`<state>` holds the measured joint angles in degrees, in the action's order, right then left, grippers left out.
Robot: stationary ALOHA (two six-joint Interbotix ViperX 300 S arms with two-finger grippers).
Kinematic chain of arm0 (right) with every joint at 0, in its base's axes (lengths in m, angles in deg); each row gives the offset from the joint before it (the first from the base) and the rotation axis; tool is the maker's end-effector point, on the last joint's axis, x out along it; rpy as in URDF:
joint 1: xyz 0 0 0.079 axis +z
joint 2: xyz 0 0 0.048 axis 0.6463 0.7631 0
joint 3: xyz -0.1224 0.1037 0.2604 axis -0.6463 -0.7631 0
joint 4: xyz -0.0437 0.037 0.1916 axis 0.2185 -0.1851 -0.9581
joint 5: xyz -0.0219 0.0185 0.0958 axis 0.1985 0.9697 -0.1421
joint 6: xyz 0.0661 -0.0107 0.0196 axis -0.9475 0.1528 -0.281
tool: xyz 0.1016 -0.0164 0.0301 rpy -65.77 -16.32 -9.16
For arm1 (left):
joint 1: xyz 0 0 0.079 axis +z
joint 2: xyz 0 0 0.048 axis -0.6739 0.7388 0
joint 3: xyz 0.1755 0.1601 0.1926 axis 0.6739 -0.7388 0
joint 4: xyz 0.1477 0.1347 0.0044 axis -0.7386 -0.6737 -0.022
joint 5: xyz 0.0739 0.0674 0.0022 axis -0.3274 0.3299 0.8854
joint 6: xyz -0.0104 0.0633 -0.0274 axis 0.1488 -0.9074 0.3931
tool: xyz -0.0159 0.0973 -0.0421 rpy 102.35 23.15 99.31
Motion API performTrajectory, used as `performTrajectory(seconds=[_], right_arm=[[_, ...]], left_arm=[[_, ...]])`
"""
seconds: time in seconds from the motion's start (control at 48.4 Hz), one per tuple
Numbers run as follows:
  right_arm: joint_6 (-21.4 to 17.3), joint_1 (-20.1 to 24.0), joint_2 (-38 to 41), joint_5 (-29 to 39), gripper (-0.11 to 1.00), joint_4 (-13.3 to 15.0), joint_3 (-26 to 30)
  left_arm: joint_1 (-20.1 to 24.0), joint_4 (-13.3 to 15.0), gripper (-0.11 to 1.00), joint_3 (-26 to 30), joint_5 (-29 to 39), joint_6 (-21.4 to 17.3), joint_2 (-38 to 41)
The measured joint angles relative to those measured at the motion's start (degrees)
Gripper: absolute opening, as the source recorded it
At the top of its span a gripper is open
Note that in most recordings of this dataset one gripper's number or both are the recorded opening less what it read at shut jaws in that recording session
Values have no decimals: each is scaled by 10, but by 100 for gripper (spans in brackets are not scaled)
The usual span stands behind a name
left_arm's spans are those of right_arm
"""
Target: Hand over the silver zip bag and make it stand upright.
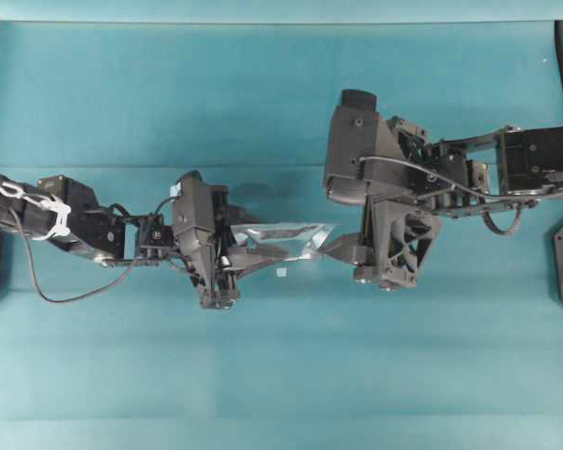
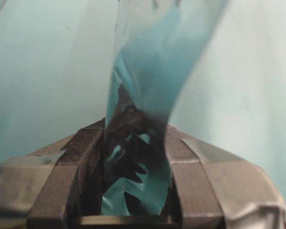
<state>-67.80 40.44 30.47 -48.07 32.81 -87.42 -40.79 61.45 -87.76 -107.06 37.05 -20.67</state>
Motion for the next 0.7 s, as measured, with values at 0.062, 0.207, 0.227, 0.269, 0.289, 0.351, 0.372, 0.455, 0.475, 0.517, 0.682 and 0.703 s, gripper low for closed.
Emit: performTrajectory(seconds=[0.062,0.207,0.227,0.269,0.289,0.351,0.372,0.455,0.475,0.517,0.682,0.703], right_arm=[[0,-1,0,0,90,-1,1],[0,-1,0,-3,90,-1,0],[0,-1,0,-3,90,-1,0],[0,-1,0,-3,90,0,1],[0,-1,0,-3,90,0,0],[0,-1,0,-3,90,0,0],[0,-1,0,-4,90,0,0],[0,-1,0,-4,90,0,0],[0,-1,0,-4,90,-1,0],[0,-1,0,-4,90,0,0],[0,0,0,-4,90,0,0],[0,-1,0,-4,90,0,0]], left_arm=[[0,-1,30,-1,0,0,0],[0,-1,30,-1,0,0,0],[0,0,30,0,-1,0,0],[0,0,30,-1,0,0,0],[0,0,30,0,0,0,0],[0,-1,30,-1,0,0,0],[0,0,30,0,0,0,0],[0,-1,30,-1,0,0,0],[0,-1,30,-1,0,0,0],[0,-1,30,-1,0,0,0],[0,-1,30,0,0,0,0],[0,0,30,-1,0,0,0]])
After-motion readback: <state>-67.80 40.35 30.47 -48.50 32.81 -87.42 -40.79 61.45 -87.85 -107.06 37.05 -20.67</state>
